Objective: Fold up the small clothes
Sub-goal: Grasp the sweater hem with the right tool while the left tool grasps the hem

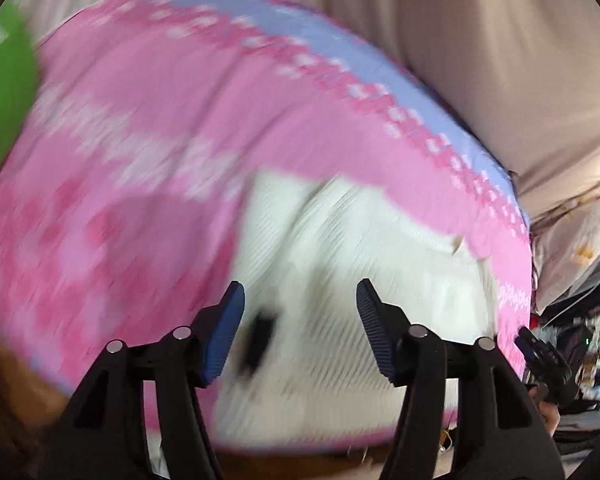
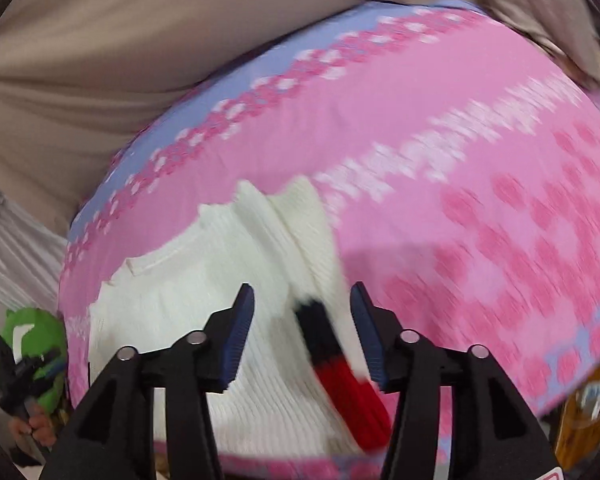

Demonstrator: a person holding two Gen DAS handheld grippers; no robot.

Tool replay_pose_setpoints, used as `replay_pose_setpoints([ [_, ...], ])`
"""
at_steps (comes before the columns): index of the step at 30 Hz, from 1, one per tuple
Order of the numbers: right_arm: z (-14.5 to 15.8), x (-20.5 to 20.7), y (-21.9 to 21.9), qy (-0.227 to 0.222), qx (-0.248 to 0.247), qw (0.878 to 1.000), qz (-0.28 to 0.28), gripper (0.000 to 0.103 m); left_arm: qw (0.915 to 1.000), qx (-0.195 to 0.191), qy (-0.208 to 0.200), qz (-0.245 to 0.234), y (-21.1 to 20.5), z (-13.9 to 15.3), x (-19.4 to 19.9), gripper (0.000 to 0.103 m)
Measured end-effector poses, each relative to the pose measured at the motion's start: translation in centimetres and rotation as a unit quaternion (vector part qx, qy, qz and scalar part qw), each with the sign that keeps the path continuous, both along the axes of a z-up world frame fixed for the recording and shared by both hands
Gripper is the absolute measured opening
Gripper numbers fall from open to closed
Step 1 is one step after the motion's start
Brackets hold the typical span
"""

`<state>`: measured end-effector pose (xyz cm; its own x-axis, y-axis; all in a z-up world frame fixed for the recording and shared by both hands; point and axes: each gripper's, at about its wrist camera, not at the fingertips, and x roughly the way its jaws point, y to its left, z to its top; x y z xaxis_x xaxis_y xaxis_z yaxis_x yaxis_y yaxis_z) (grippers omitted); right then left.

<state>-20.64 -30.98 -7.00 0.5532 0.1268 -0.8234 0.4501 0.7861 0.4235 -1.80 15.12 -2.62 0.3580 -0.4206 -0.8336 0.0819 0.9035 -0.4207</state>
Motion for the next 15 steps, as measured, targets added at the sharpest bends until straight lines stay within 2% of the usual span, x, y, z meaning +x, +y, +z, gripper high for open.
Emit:
replay_pose_setpoints([
  [2,-1.7,4.1,0.9,0.009,-0.019,0.999,0.029,0.053,0.9999,0.005,-0.003,-0.012,-2.7,-1.6,2.8,0.061],
  [4,-3.8,6.5,1.4,0.027,-0.017,0.999,0.042,0.053,0.9994,0.012,0.023,-0.023,-4.3,-3.9,4.7,0.06],
  [5,-5.0,6.9,1.3,0.034,-0.011,0.998,0.044,0.052,0.9987,0.016,0.038,-0.03,-5.1,-5.3,5.5,0.056],
  [6,-5.8,7.4,1.3,0.038,-0.005,0.998,0.041,0.033,0.998,0.029,0.049,-0.029,-5.5,-6.2,5.7,0.031],
  [7,-6.3,7.8,1.1,0.035,0.006,0.999,0.036,0.013,0.9964,0.056,0.055,-0.032,-6.3,-6.8,6.1,0.017],
  [8,-6.2,7.8,0.9,0.028,0.018,0.999,0.03,0.008,0.9968,0.058,0.046,-0.03,-6.2,-6.7,6.3,0.014],
  [9,-5.6,7.1,0.2,0.011,0.019,1.0,0.016,0.007,0.9973,0.052,0.045,-0.026,-5.9,-6.6,6.5,0.01],
  [11,-4.4,6.2,-1.4,-0.01,0.005,1.0,-0.014,0.007,0.9974,0.047,0.053,-0.008,-4.8,-6.5,7.2,0.009],
  [13,-5.0,5.8,-3.2,0.001,0.01,0.999,-0.03,0.006,0.997,0.045,0.062,0.002,-4.2,-7.4,8.0,0.008],
  [15,-7.5,6.2,-3.7,0.032,0.02,0.999,-0.025,0.006,0.997,0.054,0.056,0.001,-4.7,-7.8,8.2,0.008],
])
